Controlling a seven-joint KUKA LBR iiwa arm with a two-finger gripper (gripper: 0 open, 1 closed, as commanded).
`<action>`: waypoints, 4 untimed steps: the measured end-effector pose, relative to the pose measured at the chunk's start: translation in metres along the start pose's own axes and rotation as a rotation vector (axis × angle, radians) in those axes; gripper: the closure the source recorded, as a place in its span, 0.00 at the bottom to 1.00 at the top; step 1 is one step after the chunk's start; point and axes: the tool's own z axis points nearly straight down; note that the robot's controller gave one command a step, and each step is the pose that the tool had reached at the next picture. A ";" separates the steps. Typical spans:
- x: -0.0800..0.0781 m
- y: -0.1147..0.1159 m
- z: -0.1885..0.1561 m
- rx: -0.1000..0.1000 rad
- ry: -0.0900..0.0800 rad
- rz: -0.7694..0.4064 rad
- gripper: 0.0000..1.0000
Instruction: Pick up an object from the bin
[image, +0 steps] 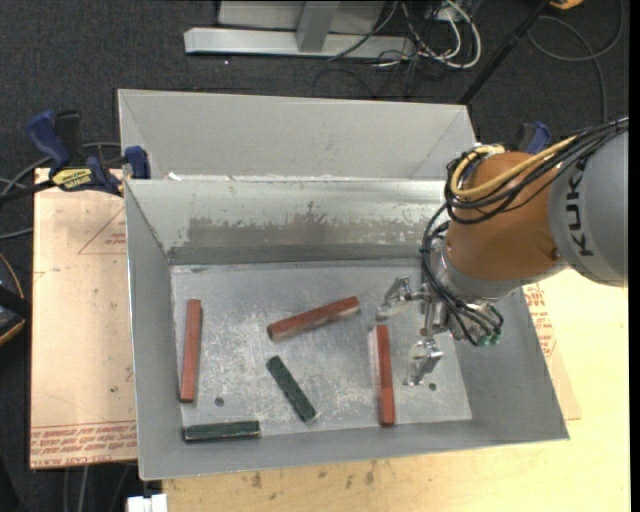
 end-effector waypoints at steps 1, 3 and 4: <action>-0.021 0.008 0.068 0.003 -0.010 -0.123 1.00; -0.019 0.007 0.037 0.000 -0.004 -0.112 1.00; -0.026 0.005 0.014 0.004 -0.015 -0.100 1.00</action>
Offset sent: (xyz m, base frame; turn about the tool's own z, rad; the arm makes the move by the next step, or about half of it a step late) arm 0.0000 0.0000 0.0000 0.0000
